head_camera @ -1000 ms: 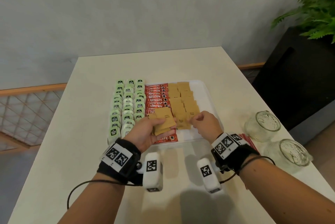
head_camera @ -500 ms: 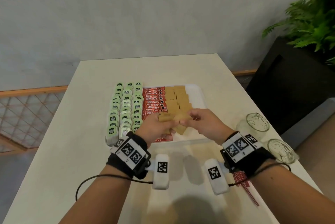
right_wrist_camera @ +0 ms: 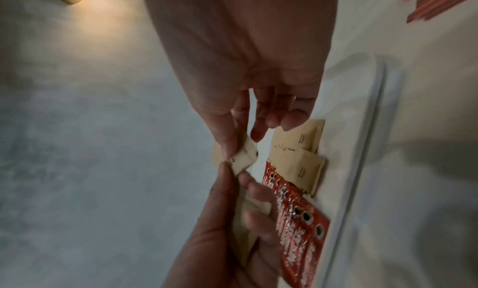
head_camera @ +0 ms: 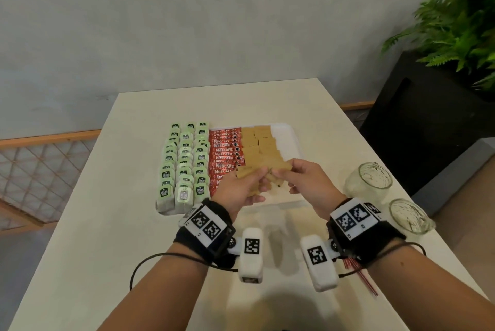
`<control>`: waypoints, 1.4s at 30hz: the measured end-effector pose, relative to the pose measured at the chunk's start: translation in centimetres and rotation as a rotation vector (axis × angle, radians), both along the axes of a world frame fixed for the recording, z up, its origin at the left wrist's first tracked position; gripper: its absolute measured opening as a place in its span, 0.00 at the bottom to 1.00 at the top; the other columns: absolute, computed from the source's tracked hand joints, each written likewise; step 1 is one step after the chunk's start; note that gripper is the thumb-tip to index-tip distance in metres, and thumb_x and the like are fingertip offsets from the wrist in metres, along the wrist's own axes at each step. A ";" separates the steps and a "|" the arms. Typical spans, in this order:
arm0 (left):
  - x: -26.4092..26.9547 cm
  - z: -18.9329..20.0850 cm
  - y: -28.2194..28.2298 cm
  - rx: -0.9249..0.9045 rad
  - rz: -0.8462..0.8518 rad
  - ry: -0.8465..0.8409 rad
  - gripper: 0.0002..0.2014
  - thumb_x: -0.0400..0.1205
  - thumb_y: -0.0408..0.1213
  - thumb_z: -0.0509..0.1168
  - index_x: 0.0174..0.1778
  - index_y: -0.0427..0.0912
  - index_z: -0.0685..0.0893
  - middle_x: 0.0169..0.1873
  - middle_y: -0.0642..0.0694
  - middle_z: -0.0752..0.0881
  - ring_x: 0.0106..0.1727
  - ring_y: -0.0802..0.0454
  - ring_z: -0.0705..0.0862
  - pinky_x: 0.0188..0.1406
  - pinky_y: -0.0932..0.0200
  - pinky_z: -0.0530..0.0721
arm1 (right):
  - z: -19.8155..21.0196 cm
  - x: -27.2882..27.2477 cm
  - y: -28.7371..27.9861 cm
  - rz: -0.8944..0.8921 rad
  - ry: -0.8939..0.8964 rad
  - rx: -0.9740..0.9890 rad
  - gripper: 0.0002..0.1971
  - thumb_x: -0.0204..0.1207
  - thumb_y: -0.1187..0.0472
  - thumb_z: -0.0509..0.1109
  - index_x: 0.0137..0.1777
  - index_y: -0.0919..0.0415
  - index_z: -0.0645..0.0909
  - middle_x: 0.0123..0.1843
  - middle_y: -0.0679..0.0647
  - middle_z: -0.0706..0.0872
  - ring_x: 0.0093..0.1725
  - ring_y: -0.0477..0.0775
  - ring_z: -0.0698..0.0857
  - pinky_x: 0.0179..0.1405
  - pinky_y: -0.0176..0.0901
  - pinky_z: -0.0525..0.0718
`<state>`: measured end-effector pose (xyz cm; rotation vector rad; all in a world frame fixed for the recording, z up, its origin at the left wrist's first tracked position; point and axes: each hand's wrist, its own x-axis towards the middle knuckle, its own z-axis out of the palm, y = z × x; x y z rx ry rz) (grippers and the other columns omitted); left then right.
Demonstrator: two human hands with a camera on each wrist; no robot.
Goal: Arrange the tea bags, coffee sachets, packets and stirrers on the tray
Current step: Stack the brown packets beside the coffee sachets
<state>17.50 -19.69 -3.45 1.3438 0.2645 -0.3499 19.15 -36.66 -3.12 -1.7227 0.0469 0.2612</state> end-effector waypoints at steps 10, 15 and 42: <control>1.7 0.4 1.9 -0.068 -0.038 0.242 0.10 0.84 0.34 0.65 0.59 0.34 0.83 0.49 0.36 0.91 0.49 0.43 0.90 0.45 0.51 0.92 | -2.2 2.7 -3.3 -0.006 -0.043 -0.455 0.09 0.75 0.57 0.75 0.37 0.60 0.87 0.36 0.56 0.89 0.33 0.50 0.81 0.38 0.49 0.83; 2.2 -0.2 4.0 -0.228 0.016 0.240 0.15 0.88 0.28 0.55 0.68 0.31 0.78 0.55 0.32 0.89 0.58 0.40 0.89 0.47 0.51 0.91 | -4.3 3.8 -2.4 -0.130 0.152 -0.304 0.08 0.76 0.66 0.73 0.39 0.63 0.77 0.36 0.59 0.91 0.27 0.52 0.77 0.32 0.46 0.82; 0.9 -0.7 3.2 -0.239 -0.069 0.120 0.17 0.80 0.19 0.66 0.64 0.33 0.82 0.56 0.38 0.90 0.56 0.43 0.90 0.49 0.57 0.90 | -1.2 2.1 0.1 0.084 -0.054 -0.494 0.15 0.74 0.43 0.74 0.49 0.54 0.83 0.39 0.44 0.83 0.40 0.42 0.81 0.35 0.36 0.72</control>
